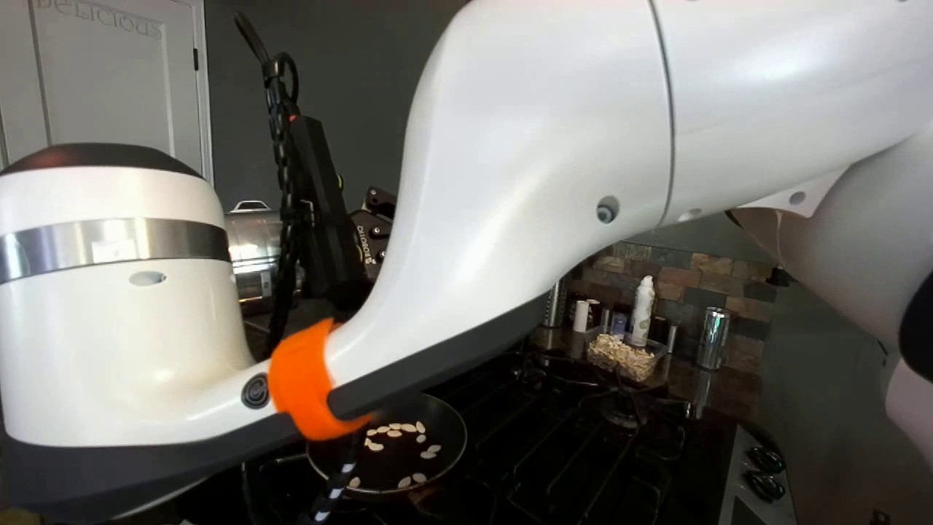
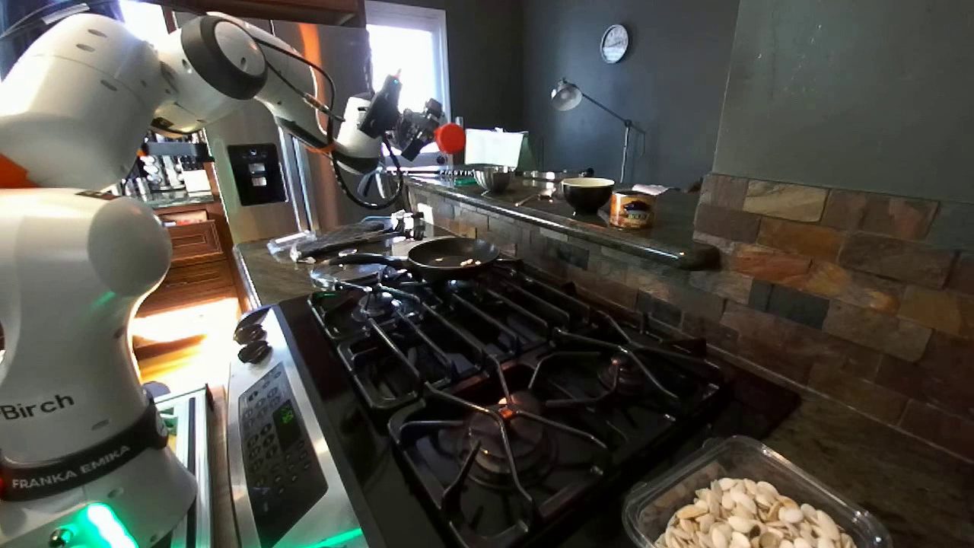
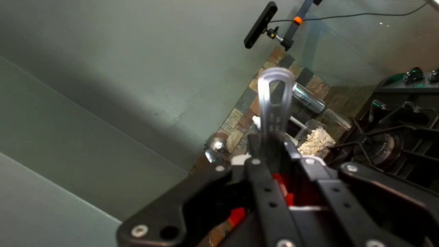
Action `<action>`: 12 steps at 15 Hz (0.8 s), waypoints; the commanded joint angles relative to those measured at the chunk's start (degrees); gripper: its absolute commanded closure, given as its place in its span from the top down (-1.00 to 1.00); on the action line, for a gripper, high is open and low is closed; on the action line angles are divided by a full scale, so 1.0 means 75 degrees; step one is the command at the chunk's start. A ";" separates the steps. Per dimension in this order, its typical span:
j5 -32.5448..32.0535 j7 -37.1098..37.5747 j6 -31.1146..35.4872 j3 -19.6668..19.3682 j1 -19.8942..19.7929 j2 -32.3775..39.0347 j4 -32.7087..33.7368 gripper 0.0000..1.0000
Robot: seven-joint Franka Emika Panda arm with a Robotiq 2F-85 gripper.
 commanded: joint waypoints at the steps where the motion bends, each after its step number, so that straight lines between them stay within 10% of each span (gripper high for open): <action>1: -0.0188 -0.0798 0.0000 -0.0653 0.0316 0.0495 0.0229 -0.92; 12: -0.0377 -0.1570 0.0000 -0.1266 0.0497 0.1048 0.0489 -0.92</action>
